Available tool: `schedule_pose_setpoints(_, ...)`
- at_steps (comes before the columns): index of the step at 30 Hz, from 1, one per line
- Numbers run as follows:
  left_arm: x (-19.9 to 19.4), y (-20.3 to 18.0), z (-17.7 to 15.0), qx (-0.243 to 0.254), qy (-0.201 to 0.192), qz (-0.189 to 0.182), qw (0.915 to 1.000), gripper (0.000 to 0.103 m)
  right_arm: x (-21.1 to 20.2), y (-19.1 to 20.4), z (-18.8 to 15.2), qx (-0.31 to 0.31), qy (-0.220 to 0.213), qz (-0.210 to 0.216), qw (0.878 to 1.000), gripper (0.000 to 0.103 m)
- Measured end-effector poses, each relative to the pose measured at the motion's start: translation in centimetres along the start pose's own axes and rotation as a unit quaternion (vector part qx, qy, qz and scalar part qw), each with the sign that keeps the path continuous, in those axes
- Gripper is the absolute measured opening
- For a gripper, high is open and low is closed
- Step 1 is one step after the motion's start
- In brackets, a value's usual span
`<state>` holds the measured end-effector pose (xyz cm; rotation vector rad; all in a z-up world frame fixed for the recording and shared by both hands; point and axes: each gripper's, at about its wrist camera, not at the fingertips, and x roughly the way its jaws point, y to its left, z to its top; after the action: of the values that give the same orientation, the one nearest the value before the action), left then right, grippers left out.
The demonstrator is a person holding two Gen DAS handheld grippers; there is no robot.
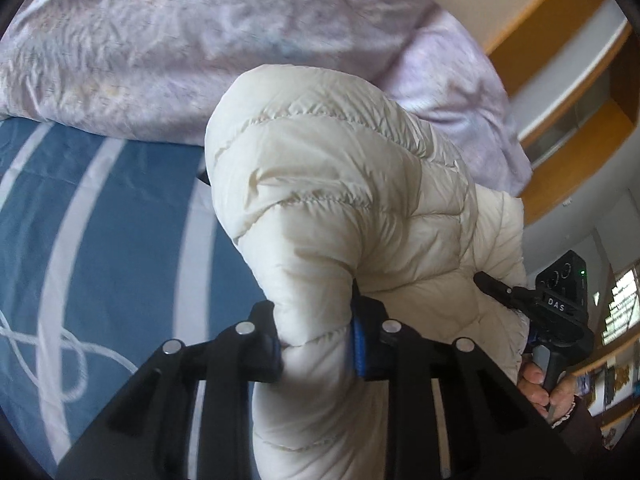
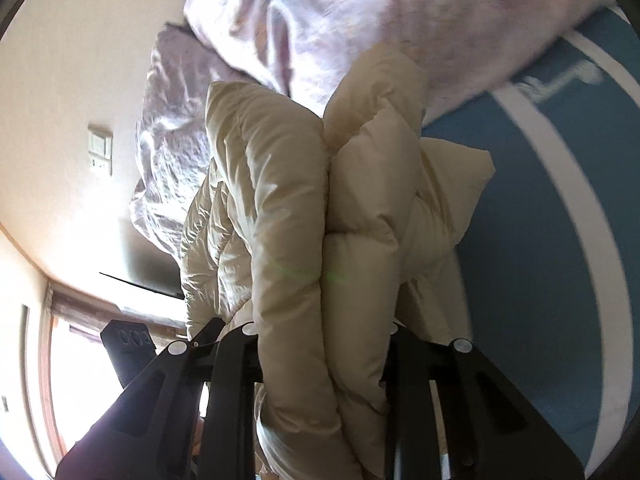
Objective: Fold large clothes
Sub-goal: 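Lift the cream jacket bundle with both grippers and flip it over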
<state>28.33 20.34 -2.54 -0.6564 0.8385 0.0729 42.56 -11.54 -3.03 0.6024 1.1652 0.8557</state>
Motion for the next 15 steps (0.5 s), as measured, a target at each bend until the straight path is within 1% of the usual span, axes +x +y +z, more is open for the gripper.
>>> schedule_pose_setpoints(5,0.8,1.6,1.6,-0.005,-0.005,0.023,0.9997,0.026,3.3,0.3,2.1,-0.007,0.021,-0.008,1.0,0.023)
schedule_pose_setpoints(6,1.0,1.8,1.9,-0.002,-0.005,0.03,0.9995,0.026,3.8,0.4,2.0,-0.008,0.026,-0.012,1.0,0.023)
schedule_pose_setpoints(8,2.2,2.2,2.5,0.003,0.003,0.056,0.9984,0.028,5.4,0.3,2.1,-0.011,0.039,-0.031,0.999,0.023)
schedule_pose_setpoints(9,2.8,2.4,2.5,0.006,0.007,0.071,0.9974,0.031,6.2,0.2,2.1,-0.015,0.045,-0.043,0.998,0.026)
schedule_pose_setpoints(10,3.2,2.6,2.4,0.01,0.009,0.084,0.9964,0.035,6.8,0.0,2.0,-0.024,0.05,-0.06,0.997,0.03)
schedule_pose_setpoints(11,3.5,2.7,2.5,0.012,0.01,0.094,0.9954,0.037,7.0,0.0,2.0,-0.031,0.052,-0.072,0.996,0.037)
schedule_pose_setpoints(12,3.7,2.6,2.5,0.015,0.011,0.105,0.9943,0.041,7.2,0.1,2.1,-0.04,0.052,-0.085,0.994,0.047)
schedule_pose_setpoints(13,3.9,2.6,2.4,0.017,0.009,0.122,0.9924,0.047,7.2,0.3,2.2,-0.051,0.05,-0.101,0.992,0.054)
schedule_pose_setpoints(14,3.8,2.6,2.3,0.019,0.007,0.13,0.9913,0.05,6.9,0.6,2.5,-0.065,0.046,-0.123,0.989,0.063)
schedule_pose_setpoints(15,3.7,2.6,2.2,0.021,0.004,0.141,0.9897,0.055,6.5,0.8,2.7,-0.078,0.038,-0.141,0.986,0.069)
